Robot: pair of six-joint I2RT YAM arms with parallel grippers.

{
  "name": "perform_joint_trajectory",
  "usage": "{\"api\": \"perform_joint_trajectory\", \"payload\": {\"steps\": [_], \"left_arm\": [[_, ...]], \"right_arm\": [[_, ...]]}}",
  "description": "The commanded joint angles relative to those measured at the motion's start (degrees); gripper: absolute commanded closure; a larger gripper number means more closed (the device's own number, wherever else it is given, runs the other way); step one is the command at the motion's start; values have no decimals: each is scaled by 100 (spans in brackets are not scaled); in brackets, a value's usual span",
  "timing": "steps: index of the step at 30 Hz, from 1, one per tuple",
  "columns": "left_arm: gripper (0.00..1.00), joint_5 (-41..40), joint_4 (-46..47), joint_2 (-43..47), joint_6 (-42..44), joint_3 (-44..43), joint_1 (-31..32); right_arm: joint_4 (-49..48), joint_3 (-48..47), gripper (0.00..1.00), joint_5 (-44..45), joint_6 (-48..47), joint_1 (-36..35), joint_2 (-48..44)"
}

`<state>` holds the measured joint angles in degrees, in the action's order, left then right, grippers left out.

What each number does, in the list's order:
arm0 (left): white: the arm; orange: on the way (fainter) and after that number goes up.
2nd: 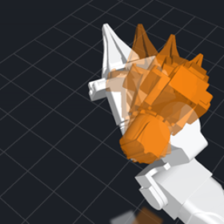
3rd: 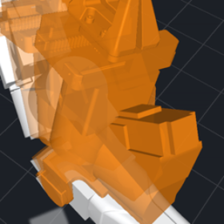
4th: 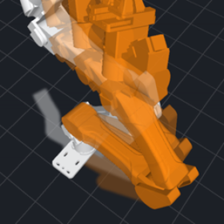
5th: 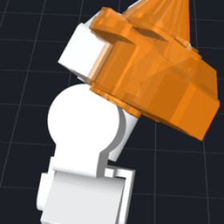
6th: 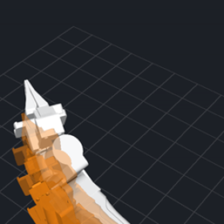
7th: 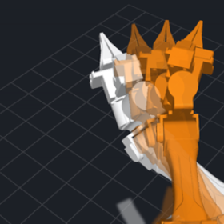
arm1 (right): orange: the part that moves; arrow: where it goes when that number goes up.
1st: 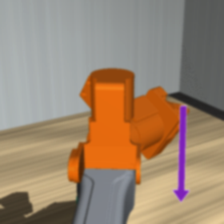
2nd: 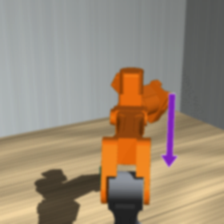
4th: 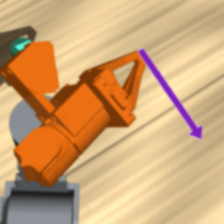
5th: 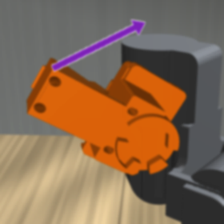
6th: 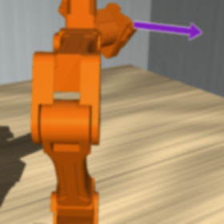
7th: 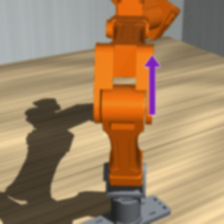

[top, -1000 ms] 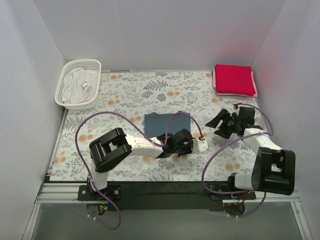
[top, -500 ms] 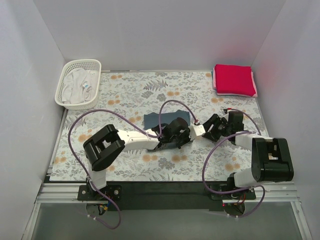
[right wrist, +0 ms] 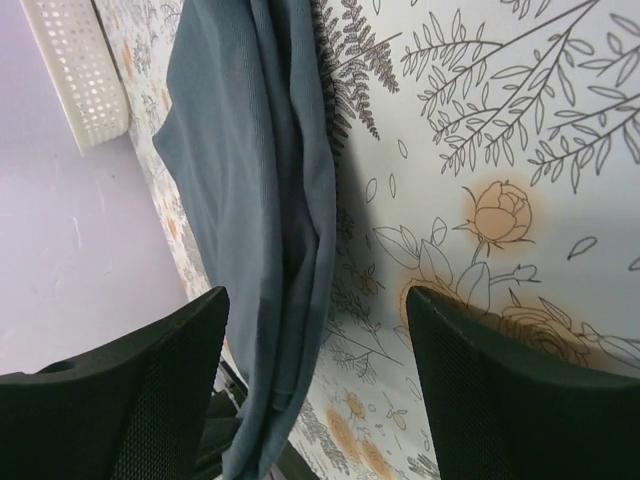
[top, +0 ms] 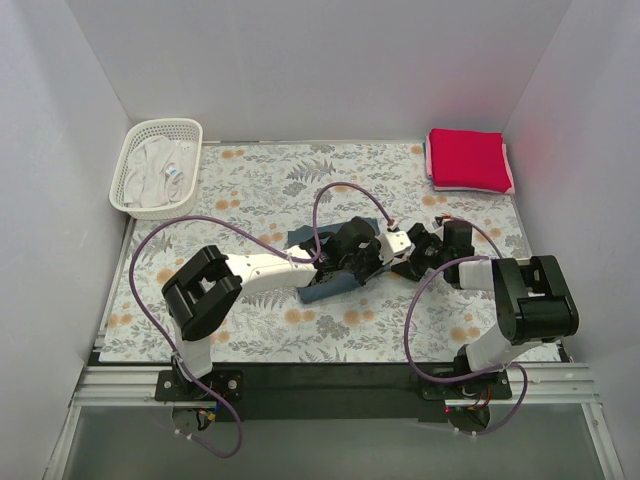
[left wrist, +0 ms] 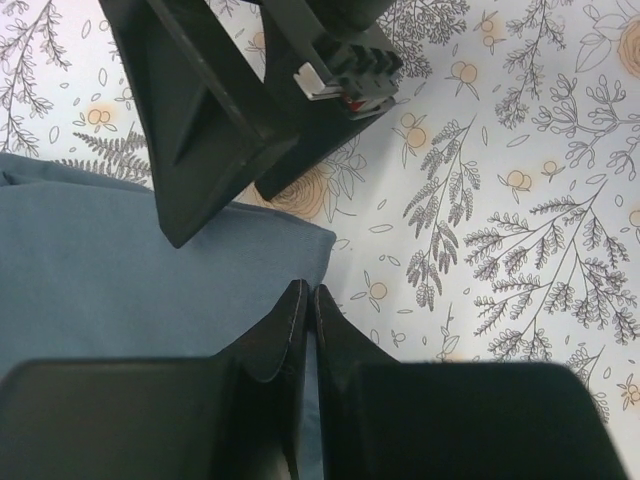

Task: Fold and stack the t-shirts
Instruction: Neatly place the folded tshirt to the corner

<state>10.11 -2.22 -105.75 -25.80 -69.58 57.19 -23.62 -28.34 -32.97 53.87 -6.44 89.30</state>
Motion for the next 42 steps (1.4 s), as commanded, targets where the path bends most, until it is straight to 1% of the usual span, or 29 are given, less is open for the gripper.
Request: {"api": "perform_joint_trajectory", "payload": {"steps": [1,4,8,10,13,15,16,21,26,29,30,31,33,34,35,36,37,38,39,40,41,42], "left_arm": [[100,184,-68,345,-56,-161,-23],[100,211,-59,380,-74,-135,-32],[100,334,-24,389,-214,-187,-85],[100,448,-33,389,-232,-222,-129],[100,763,-77,433,-355,-240,-243],[100,835,-86,485,-434,-223,-322],[100,852,-86,503,-443,-214,-340],[100,1054,-121,556,-531,-214,-410],[100,1151,-147,556,-601,-240,-445],[100,1186,-156,565,-610,-214,-454],[100,1178,-156,573,-619,-205,-463],[100,1169,-147,574,-619,-196,-463],[100,1151,-156,582,-637,-179,-463],[100,1090,-173,600,-645,-187,-472],[98,1072,-217,609,-663,-196,-480],[89,1090,-313,626,-733,-231,-524],[83,1116,-366,652,-785,-249,-559],[79,1177,-428,757,-873,-258,-612],[73,1247,-576,819,-970,-266,-769],[71,1344,-665,881,-1127,-249,-858],[69,1484,-762,1038,-1190,-231,-1006],[66,1520,-937,1118,-1251,-162,-1086]], "right_arm": [[-582,-172,22,10,273,-42,176],[-714,-181,22,80,317,-94,228],[-846,-190,23,316,440,-384,404],[-916,-225,25,423,502,-446,649],[-1127,-426,30,371,642,-551,1106],[-1390,-576,34,440,739,-595,1326],[-1452,-629,38,502,748,-613,1371],[-1619,-1138,40,897,827,-745,1862],[-1655,-1358,51,1090,792,-850,2118],[-1655,-1455,54,1100,775,-903,2311],[-1655,-1473,56,1100,757,-912,2355],[-1655,-1516,62,1100,740,-929,2390],[-1655,-1587,71,1065,573,-956,2426],[-1646,-1639,82,1021,459,-947,2417],[-1629,-1762,87,934,319,-956,2400],[-1524,-1876,92,889,-144,-947,2330],[-1358,-2008,99,872,-418,-921,2286],[-1139,-2314,99,897,-725,-860,2242],[-780,-2456,99,854,-981,-824,2172],[-611,-2596,99,802,-1592,-754,2145],[-52,-3016,99,775,-1929,-736,2101],[206,-3202,99,749,-2629,-684,2092]]}}
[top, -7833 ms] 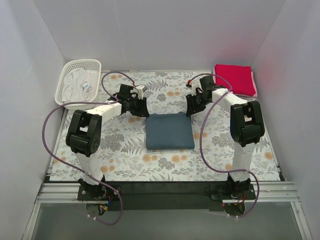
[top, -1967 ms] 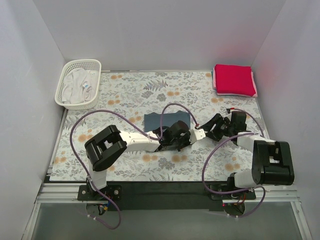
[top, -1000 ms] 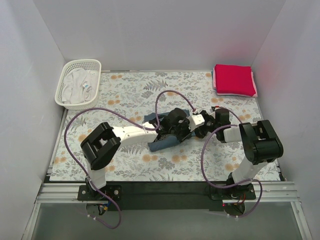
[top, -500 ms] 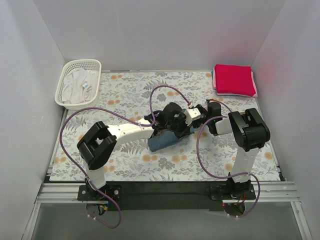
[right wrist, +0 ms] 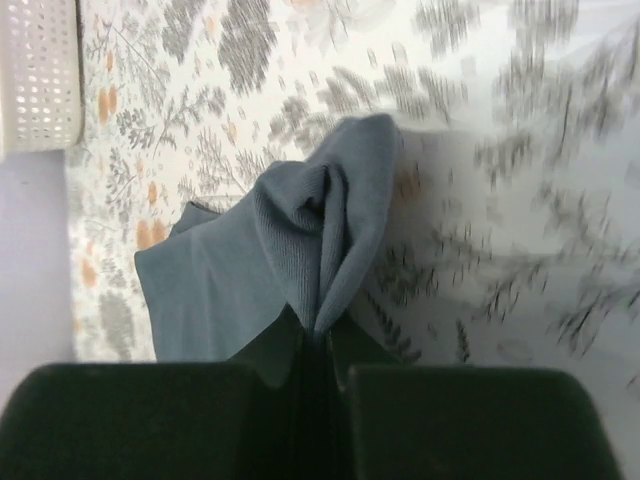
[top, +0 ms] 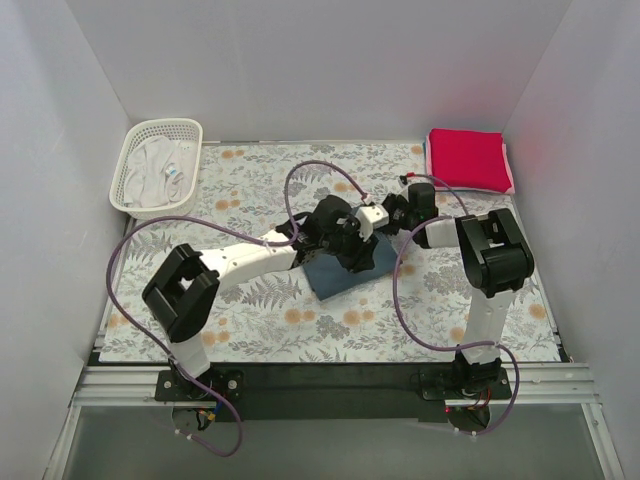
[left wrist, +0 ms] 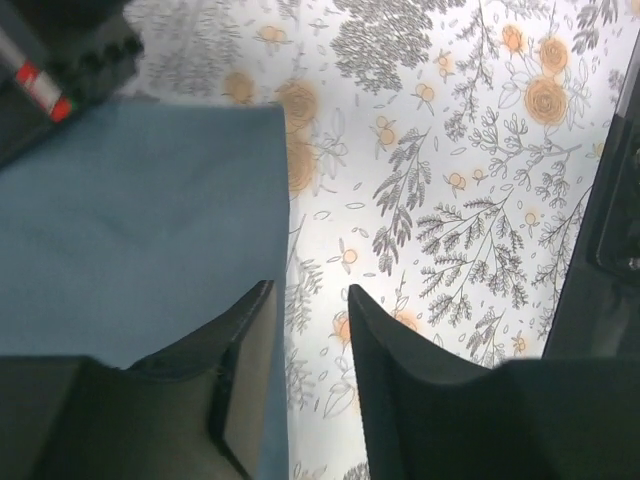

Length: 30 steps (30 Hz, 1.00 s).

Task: Fold and stack the t-shirts
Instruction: Neatly place the folded tshirt to the corner

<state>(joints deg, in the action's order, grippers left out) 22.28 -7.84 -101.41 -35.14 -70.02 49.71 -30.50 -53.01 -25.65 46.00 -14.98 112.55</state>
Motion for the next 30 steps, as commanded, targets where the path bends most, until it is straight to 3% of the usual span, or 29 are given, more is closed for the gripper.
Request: {"api": "perform_joint_trajectory", "payload": {"steps": [1,6,7,10,20,30], "left_arm": [[64,312,-455,866,-345,-56,-409],[50,153,-1139,1298,-389,234,-726],[36,136,-1254,1394,-337,278,-735],[16,39,-1466,1640,-327,471,-814],[11,-4,-1458,2028,-310,1008,-1122],[11,-31,-1361,2011,-450,1131,-1131]], "right_arm": [[1158,-954,99,-1,-2162,180,-234],[2450,-2201,99,306,-3877,294,-111],[2592,-2387,99,341,-4349,355,-58],[2883,-3036,99,604,-4905,513,152],[3744,-5586,99,1210,-5830,953,1260],[4043,-6608,99,1466,-6445,1041,1331]]}}
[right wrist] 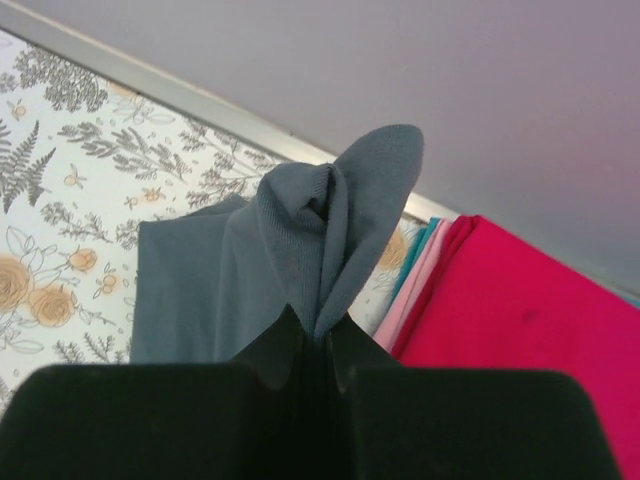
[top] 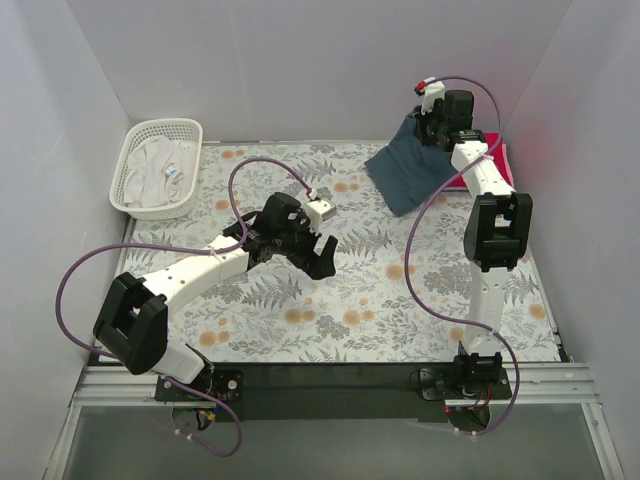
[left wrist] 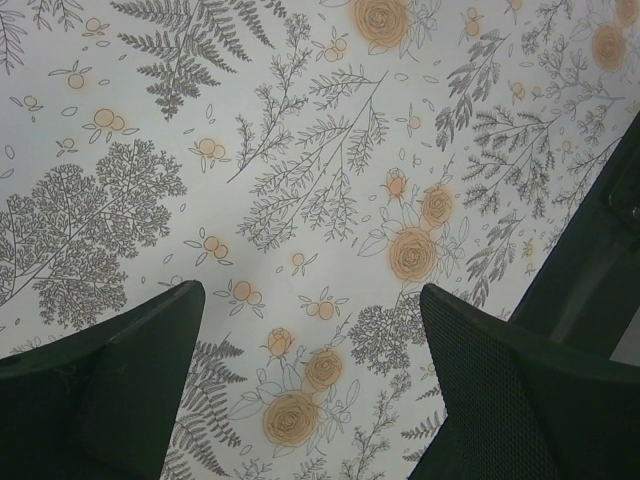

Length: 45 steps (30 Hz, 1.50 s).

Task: Fold and stack the t-shirts
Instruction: Neatly place the folded tshirt to the corner

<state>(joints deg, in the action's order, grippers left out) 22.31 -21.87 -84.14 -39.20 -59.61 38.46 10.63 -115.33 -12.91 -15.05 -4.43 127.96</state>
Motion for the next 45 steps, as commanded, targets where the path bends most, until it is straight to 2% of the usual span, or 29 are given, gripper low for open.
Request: {"api": "perform_joint_trajectory", "payload": {"steps": [1,20,45], "left_arm": [[11,-25,51,293,-53,99,-5],[10,63,218,548,18,275,-5],[10,204,183,565,185,293,-5]], "right_arm": [[-61,-463,99,209,-367,-6,-228],[-61,-675,99,183,-569,12,-930],[9,-939,99,78,-622,205,-1282]]}}
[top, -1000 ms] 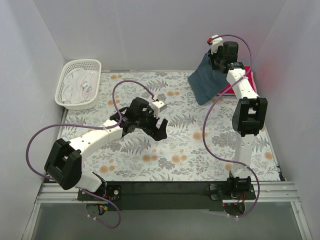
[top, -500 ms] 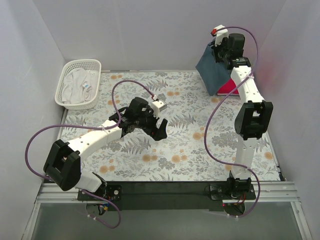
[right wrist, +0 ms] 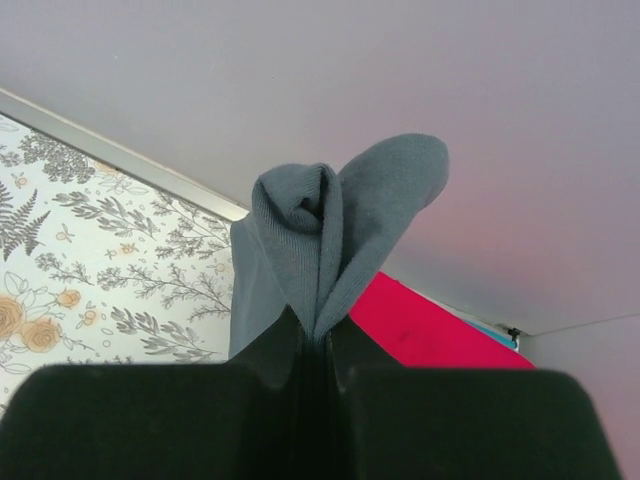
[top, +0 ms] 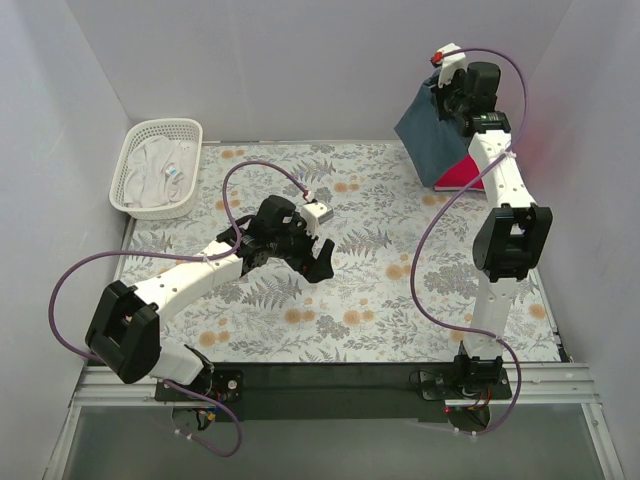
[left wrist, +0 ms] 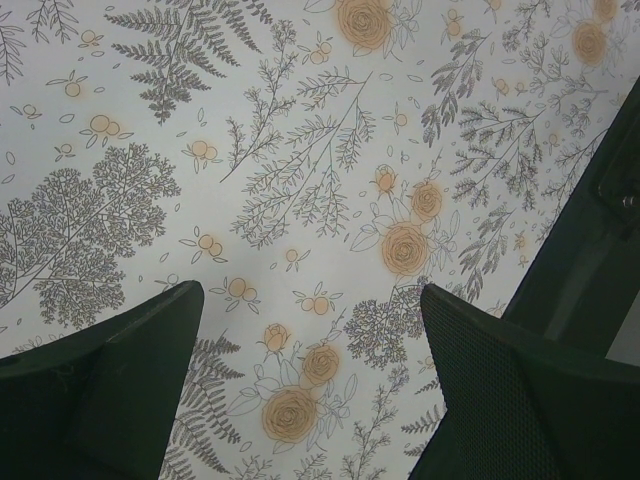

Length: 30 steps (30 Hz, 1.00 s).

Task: Fold and stack the t-shirts
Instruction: Neatly place the folded tshirt to the corner

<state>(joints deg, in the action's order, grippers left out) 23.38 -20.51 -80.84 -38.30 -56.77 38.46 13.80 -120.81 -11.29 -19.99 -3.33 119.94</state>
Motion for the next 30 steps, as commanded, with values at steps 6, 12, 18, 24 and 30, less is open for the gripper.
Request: {"api": "perform_joint_trajectory", "payload": {"steps": [6,12,18,24,30], "left_arm": [[10,97,56,200,113,-27,-5],[10,97,-14,209,121,-44,-5],[10,141,-84,174,121,-114,-5],[10,246,-163,77,42,-238,-5],[9,343,-251,16,-28,-352,-5]], "right_arm": [[-308,-381,99,-128,-233,219,-445],[-317,-373,99,-198,-338,280,-348],[-343,-416,99,-348,-585,570,-173],[-387,-627,99,-506,-752,781,82],[-422,-645,99,-743,-918,896,249]]}}
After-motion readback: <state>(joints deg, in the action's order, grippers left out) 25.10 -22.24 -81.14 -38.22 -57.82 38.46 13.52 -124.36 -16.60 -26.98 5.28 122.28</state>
